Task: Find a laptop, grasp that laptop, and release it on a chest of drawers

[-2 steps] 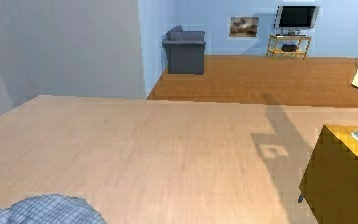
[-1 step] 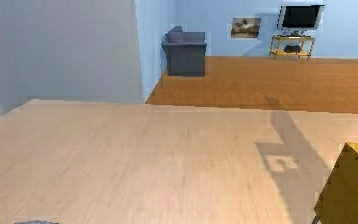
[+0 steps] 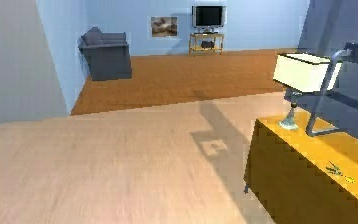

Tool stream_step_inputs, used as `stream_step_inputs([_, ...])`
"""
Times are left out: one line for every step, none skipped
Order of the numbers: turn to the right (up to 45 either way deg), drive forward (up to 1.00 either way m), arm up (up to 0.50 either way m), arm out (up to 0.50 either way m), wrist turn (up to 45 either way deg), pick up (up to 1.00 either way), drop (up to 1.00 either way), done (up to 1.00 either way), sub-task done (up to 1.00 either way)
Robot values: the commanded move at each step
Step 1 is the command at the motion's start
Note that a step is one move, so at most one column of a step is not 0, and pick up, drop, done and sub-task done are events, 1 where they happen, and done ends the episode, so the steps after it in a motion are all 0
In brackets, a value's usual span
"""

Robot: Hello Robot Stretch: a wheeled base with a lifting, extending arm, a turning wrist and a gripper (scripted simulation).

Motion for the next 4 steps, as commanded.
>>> stream_step_inputs([0.0,1.00,0.00,0.00,0.0,0.00,0.00,0.00,0.00])
stream_step_inputs([6.0,0.00,0.00,0.00,0.0,0.00,0.00,0.00,0.00])
stream_step_inputs([0.0,0.40,0.00,0.00,0.0,0.00,0.00,0.00,0.00])
stream_step_inputs([24.0,0.00,0.00,0.00,0.0,0.00,0.00,0.00,0.00])
